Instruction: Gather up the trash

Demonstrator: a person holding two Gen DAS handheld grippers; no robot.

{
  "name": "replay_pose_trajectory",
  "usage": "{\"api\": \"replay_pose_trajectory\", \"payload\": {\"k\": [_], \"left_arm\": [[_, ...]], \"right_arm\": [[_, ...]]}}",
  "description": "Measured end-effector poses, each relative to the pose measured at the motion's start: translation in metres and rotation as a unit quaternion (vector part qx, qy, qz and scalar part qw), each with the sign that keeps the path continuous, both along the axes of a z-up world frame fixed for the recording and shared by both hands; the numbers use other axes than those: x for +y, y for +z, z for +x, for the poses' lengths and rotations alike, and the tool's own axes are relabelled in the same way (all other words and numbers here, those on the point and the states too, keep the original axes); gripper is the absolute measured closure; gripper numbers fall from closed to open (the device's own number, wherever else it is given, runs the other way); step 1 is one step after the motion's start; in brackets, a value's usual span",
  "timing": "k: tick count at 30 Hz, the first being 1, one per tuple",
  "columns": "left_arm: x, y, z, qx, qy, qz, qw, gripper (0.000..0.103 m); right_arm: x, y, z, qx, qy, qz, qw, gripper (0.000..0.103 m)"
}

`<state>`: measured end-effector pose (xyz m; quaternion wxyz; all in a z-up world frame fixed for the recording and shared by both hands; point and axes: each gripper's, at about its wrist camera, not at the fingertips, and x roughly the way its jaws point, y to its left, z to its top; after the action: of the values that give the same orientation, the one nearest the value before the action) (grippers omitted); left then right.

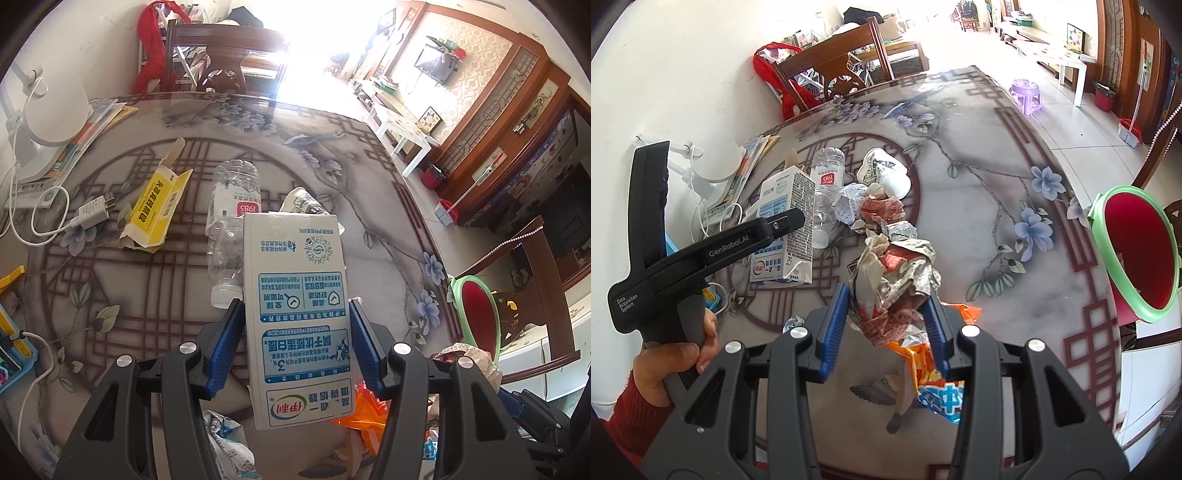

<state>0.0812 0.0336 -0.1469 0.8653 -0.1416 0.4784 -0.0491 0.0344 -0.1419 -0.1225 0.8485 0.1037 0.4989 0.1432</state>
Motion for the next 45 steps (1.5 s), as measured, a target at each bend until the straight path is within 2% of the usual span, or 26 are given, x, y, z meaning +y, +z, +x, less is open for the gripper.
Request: {"api": "replay_pose_trajectory", "payload": {"k": [17, 32, 45], "left_arm": [[-0.023, -0.003, 0.002, 0.006, -0.013, 0.002, 0.9999, 0.049], [-0.078, -0.005, 0.009, 0.013, -0.049, 0.005, 0.9987, 0.049], [-0.135, -0.014, 0.025, 0.025, -0.072, 0.009, 0.9970, 0.049]], "right_arm": [[-0.030, -0.002, 0.000, 0.005, -0.025, -0.003, 1.000, 0.064], [-0.082, -0.009, 0.001, 0.014, -0.062, 0.000, 0.998, 0.064], [-0.180, -0.014, 0.005, 0.020, -0.145, -0.017, 0.989, 0.064]]}}
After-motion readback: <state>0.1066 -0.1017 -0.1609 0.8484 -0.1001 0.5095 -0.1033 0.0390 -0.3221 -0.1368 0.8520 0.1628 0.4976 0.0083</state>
